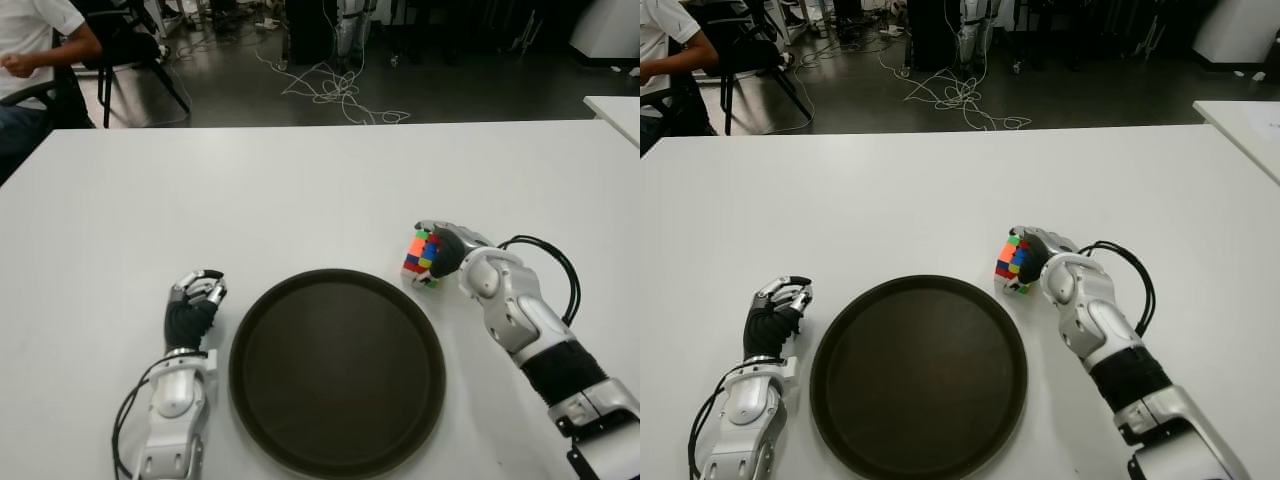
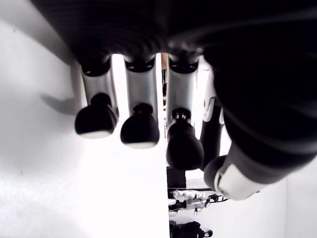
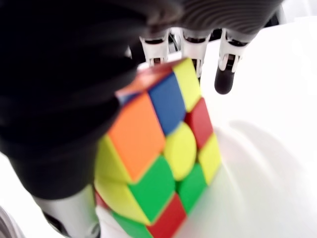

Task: Pick up the Rubik's Cube and put it in the plate

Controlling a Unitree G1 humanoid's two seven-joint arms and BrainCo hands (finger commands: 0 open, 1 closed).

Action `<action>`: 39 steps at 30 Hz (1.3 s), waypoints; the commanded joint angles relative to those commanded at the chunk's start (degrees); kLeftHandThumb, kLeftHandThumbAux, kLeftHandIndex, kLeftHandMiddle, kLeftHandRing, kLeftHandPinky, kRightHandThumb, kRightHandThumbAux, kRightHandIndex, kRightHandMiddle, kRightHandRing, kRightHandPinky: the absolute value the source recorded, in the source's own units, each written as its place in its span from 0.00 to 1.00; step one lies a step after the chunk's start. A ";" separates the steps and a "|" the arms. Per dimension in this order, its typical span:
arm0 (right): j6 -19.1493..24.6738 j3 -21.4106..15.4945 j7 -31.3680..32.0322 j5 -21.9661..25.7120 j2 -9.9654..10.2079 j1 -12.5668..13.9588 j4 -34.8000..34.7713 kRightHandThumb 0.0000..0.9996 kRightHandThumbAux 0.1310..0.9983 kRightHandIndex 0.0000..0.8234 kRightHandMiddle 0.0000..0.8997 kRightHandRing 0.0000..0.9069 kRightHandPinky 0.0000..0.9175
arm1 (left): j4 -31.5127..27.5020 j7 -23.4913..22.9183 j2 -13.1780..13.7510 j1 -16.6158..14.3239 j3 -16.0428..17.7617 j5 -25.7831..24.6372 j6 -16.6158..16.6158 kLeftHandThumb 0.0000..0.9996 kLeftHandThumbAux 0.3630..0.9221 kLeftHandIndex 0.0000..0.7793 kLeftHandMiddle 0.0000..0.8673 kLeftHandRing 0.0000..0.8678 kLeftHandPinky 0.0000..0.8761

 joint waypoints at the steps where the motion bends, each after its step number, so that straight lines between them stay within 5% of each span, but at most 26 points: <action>1: 0.00 0.08 0.07 0.02 -0.05 -0.08 0.07 0.00 0.84 0.12 0.17 0.18 0.14 | 0.07 0.01 0.05 0.00 -0.02 0.06 -0.12 0.71 0.61 0.57 0.94 0.96 0.95; 25: 2.51 1.63 2.45 -0.49 0.00 -1.60 0.91 0.00 0.85 0.11 0.15 0.16 0.10 | 0.59 -0.55 -0.14 0.01 0.19 -0.55 -1.45 0.71 0.61 0.57 0.94 0.96 0.95; 39: 0.41 1.79 1.79 -0.14 0.01 -1.79 2.44 0.00 0.86 0.16 0.19 0.20 0.15 | -0.61 -0.17 -0.85 0.42 0.05 -0.67 -0.97 0.71 0.61 0.57 0.94 0.96 0.95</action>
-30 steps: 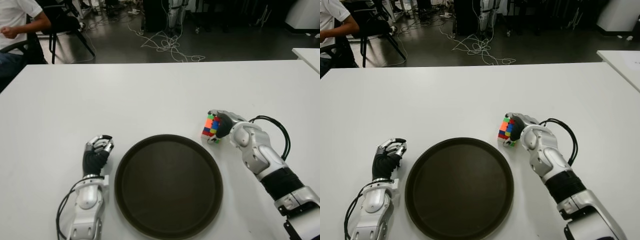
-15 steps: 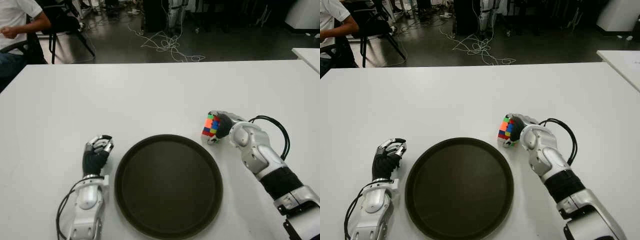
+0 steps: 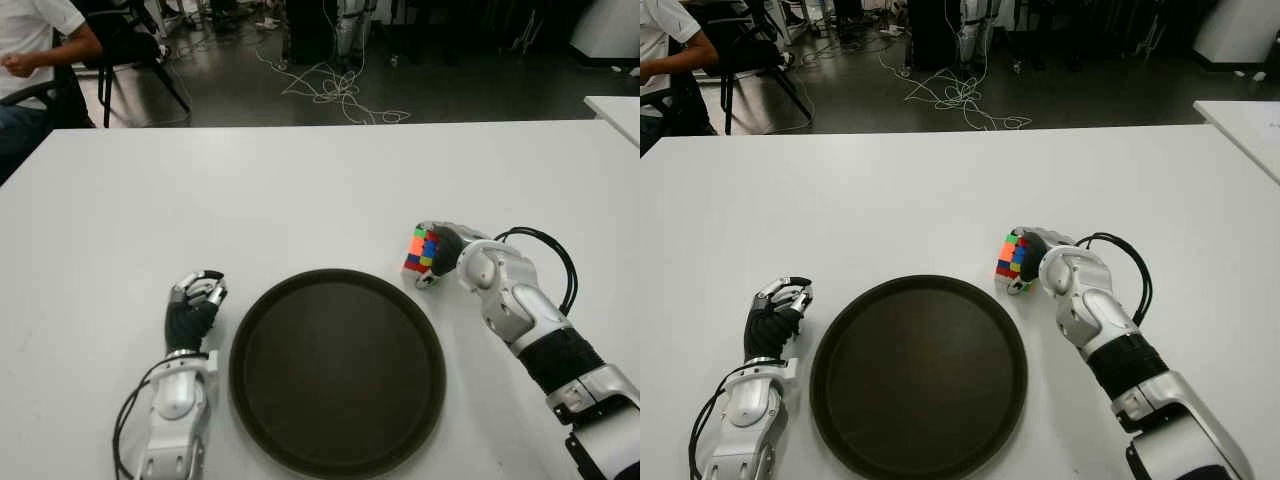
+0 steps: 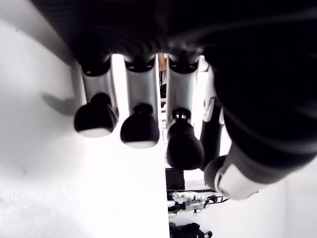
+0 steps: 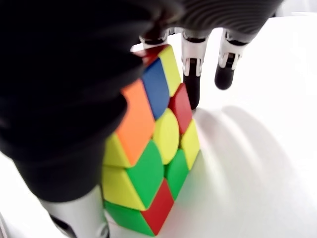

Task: Pick up the Rubik's Cube and put it in the plate

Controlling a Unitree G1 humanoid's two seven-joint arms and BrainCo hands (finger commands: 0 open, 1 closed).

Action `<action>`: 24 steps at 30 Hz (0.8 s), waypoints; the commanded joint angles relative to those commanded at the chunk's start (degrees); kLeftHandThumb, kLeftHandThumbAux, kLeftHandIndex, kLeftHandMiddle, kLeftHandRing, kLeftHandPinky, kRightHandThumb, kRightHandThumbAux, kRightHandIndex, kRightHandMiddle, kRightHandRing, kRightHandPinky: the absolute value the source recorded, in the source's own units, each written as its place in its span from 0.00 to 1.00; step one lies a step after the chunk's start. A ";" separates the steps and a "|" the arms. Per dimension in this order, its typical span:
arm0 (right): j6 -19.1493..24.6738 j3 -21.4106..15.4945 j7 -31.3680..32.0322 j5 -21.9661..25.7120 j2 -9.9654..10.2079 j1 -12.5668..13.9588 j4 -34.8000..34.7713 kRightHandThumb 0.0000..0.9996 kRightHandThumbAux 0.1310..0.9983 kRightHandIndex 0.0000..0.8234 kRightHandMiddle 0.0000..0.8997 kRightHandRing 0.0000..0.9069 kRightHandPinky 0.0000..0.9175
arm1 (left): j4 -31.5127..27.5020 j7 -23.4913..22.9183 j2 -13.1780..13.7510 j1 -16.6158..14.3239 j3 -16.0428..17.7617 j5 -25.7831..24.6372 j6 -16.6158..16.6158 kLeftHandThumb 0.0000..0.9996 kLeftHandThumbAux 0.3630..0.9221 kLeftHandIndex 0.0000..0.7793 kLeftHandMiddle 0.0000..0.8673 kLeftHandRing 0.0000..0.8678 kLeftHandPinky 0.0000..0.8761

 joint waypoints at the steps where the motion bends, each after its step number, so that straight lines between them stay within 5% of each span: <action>1: -0.09 0.01 0.00 -0.01 -0.03 0.01 -0.02 0.00 0.87 0.16 0.18 0.19 0.15 | 0.01 -0.01 -0.06 0.03 0.02 -0.06 -0.10 0.71 0.61 0.57 0.94 0.96 0.96; 11: -1.75 -0.78 -1.97 0.63 0.33 0.70 0.21 0.00 0.87 0.18 0.18 0.19 0.14 | 1.36 -0.33 -0.50 -0.05 0.37 -1.16 -3.02 0.71 0.61 0.57 0.94 0.97 0.95; 24: -1.39 -1.21 -3.01 0.80 1.18 0.99 0.55 0.00 0.88 0.15 0.17 0.18 0.14 | 1.34 -0.30 -0.10 -0.18 0.13 -0.64 -2.04 0.71 0.61 0.57 0.94 0.97 0.96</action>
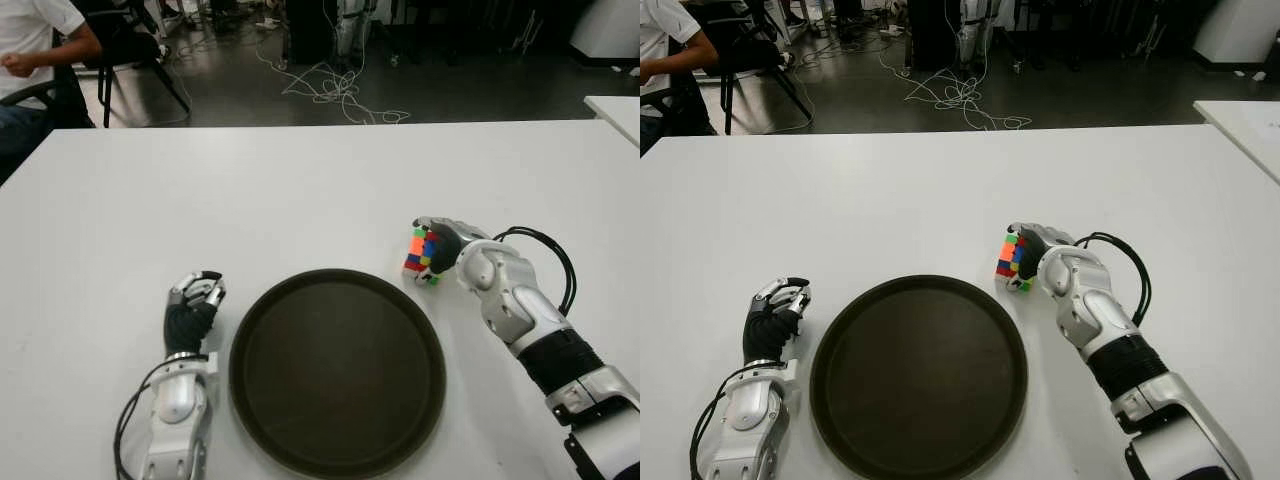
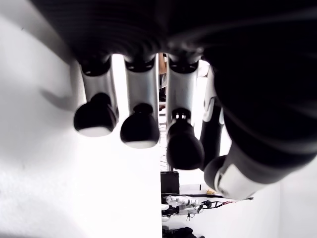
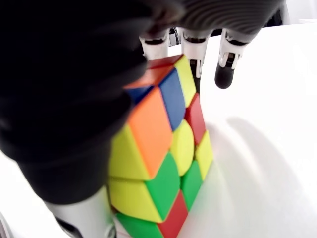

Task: Pick up the Rubik's Cube and put it in the plate

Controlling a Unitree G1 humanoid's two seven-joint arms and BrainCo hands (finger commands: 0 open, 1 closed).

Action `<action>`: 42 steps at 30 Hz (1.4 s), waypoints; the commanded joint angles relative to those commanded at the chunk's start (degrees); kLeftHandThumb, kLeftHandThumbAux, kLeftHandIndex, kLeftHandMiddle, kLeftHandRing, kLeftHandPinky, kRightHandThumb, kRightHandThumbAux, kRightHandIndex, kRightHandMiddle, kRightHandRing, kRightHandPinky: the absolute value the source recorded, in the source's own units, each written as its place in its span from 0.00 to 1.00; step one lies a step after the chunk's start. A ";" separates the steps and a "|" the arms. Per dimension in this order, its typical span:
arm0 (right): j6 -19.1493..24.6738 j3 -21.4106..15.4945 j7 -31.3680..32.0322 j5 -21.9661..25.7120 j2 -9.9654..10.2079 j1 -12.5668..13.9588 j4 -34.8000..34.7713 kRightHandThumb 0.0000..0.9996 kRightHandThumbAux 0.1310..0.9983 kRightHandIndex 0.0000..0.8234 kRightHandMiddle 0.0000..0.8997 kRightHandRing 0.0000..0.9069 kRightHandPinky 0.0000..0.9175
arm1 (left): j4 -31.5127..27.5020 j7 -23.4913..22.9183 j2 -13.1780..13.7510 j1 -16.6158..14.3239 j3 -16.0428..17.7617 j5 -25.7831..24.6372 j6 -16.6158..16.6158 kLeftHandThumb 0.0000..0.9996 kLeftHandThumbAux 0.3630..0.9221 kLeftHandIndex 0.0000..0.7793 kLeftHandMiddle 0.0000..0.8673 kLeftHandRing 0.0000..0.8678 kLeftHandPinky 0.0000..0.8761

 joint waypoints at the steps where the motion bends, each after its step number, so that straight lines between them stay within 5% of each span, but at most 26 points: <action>1: 0.07 -0.04 -0.03 0.00 0.01 -0.01 0.01 0.00 0.88 0.14 0.17 0.18 0.14 | 0.00 0.01 0.04 0.00 -0.05 0.08 0.06 0.71 0.61 0.57 0.95 0.97 0.96; 15: -2.89 -0.78 -4.20 0.13 0.22 0.82 0.81 0.00 0.85 0.29 0.27 0.29 0.33 | 0.00 -0.20 0.62 0.00 -0.45 0.38 0.73 0.71 0.61 0.57 0.94 0.95 0.94; 22: -4.33 -1.50 -8.41 0.10 0.81 1.33 1.53 0.15 0.82 0.55 0.54 0.57 0.60 | 0.24 -0.09 0.90 -0.11 -0.53 0.54 1.06 0.71 0.61 0.57 0.94 0.96 0.94; 23: -4.23 -1.65 -9.10 0.07 1.02 1.41 1.60 0.34 0.78 0.54 0.57 0.60 0.62 | 0.24 -0.16 1.01 -0.14 -0.54 0.55 1.22 0.71 0.61 0.57 0.94 0.96 0.93; 25: -4.08 -1.88 -10.11 0.06 1.33 1.50 1.71 0.51 0.73 0.53 0.64 0.65 0.67 | 0.09 -0.26 1.11 -0.14 -0.59 0.54 1.51 0.71 0.61 0.57 0.93 0.95 0.93; 28: -3.97 -2.16 -10.90 0.18 1.63 1.59 1.81 0.63 0.70 0.52 0.69 0.71 0.73 | -0.26 -0.20 1.05 -0.08 -0.67 0.49 1.84 0.71 0.61 0.57 0.93 0.95 0.93; 42: -3.99 -4.00 -12.87 1.96 2.94 2.28 1.64 0.69 0.69 0.52 0.80 0.81 0.82 | -0.01 -0.13 0.85 -0.12 -0.37 -0.06 1.36 0.71 0.61 0.57 0.93 0.96 0.93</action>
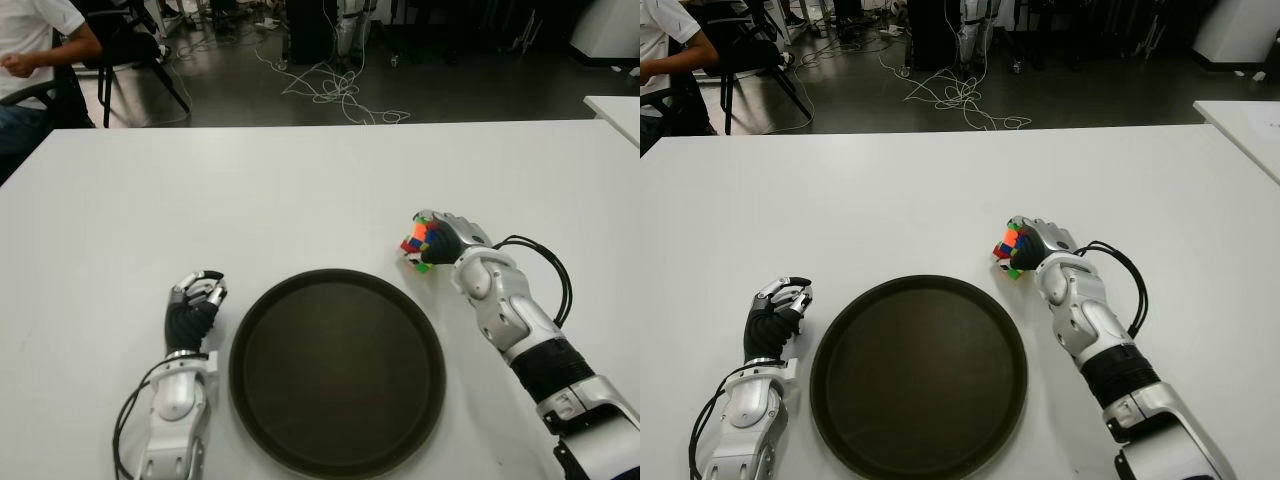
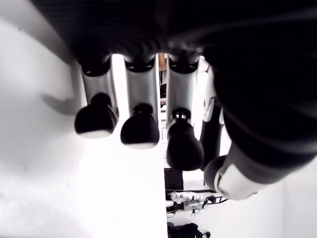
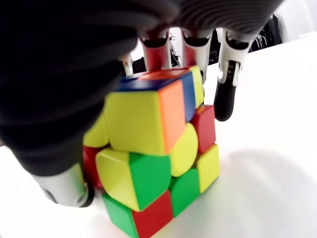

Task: Pick up the Rubik's Cube and put it in the plate

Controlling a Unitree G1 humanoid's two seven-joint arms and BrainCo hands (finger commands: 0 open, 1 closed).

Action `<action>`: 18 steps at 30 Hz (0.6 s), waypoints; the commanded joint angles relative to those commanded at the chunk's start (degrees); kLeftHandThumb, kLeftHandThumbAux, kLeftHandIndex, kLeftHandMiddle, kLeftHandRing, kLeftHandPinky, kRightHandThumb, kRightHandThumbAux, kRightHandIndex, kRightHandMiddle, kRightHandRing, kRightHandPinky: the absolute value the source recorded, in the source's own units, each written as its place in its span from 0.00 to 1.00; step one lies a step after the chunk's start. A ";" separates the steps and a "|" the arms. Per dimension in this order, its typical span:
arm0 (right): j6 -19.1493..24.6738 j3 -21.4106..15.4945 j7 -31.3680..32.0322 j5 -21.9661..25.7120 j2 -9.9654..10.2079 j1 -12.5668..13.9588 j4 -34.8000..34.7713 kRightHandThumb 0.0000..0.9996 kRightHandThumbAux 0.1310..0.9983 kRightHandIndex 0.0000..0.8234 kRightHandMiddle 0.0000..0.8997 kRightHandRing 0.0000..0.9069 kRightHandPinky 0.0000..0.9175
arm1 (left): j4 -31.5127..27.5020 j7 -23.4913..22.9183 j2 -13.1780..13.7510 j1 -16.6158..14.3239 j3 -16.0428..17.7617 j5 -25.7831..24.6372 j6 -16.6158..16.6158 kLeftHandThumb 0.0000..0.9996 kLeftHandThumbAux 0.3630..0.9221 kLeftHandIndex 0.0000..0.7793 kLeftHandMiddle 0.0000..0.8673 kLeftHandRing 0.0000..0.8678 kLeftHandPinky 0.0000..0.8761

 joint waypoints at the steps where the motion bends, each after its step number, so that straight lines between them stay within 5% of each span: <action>1: -0.08 -0.06 -0.15 0.15 0.02 0.04 -0.01 0.69 0.69 0.52 0.80 0.81 0.82 | -0.05 -0.04 0.00 0.03 -0.01 -0.02 0.03 0.71 0.61 0.57 0.93 0.96 0.93; 18: 0.36 -0.61 -0.88 0.87 0.51 0.62 -0.63 0.68 0.69 0.52 0.82 0.83 0.83 | -0.51 -0.35 0.62 0.17 -0.29 0.58 0.97 0.71 0.61 0.57 0.93 0.95 0.93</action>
